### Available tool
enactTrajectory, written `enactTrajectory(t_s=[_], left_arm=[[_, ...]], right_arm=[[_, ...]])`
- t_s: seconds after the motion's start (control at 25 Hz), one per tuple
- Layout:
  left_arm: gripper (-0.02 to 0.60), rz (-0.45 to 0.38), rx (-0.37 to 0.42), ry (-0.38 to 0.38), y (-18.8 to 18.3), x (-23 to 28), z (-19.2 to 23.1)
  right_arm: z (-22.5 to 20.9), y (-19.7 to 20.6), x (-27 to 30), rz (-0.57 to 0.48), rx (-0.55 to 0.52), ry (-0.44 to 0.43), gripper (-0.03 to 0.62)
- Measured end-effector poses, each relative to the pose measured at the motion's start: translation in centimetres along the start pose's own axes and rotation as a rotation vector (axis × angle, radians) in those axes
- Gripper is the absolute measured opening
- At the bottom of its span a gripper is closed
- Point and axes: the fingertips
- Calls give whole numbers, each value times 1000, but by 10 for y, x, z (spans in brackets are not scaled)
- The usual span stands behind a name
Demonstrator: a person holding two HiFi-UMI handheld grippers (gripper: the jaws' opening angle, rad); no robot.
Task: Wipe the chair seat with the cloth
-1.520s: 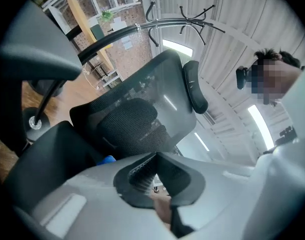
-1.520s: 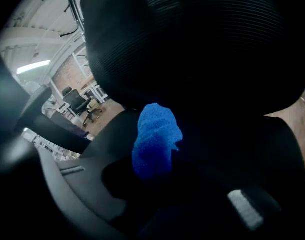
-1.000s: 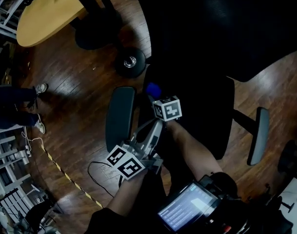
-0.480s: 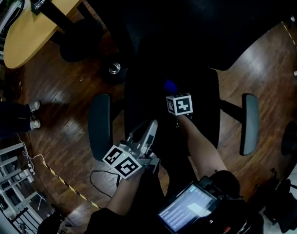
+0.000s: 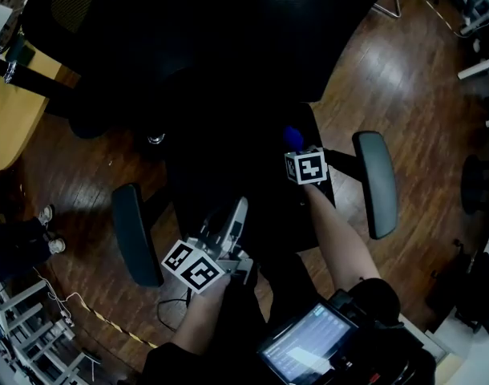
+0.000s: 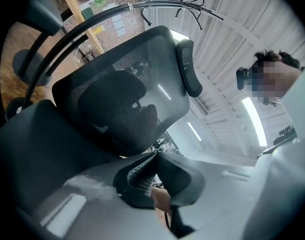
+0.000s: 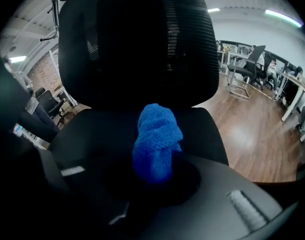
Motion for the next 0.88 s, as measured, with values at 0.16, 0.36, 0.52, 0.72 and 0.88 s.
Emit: enactTrajectory(t_s=[0.16, 0.36, 0.52, 0.72, 0.88], left_arm=[[-6, 15, 0, 5, 7, 5, 3], [-6, -4, 3, 3, 0, 0, 1], [-6, -50, 4, -32, -19, -22, 2], [-6, -133, 11, -86, -51, -56, 10], [-6, -184, 17, -119, -66, -84, 18]], right_arm=[[-6, 7, 2, 5, -15, 10, 48], [5, 2, 0, -4, -31, 10, 48], [76, -6, 9, -11, -72, -109, 48], [182, 2, 31, 22, -112, -260, 48], [258, 21, 39, 54, -133, -373, 48]])
Point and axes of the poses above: the fingertips, and each gripper's own axes: x forward along the fingers, z to its left, y out of its underside, and after that the axes turned 8 degrees about -z, right-handed
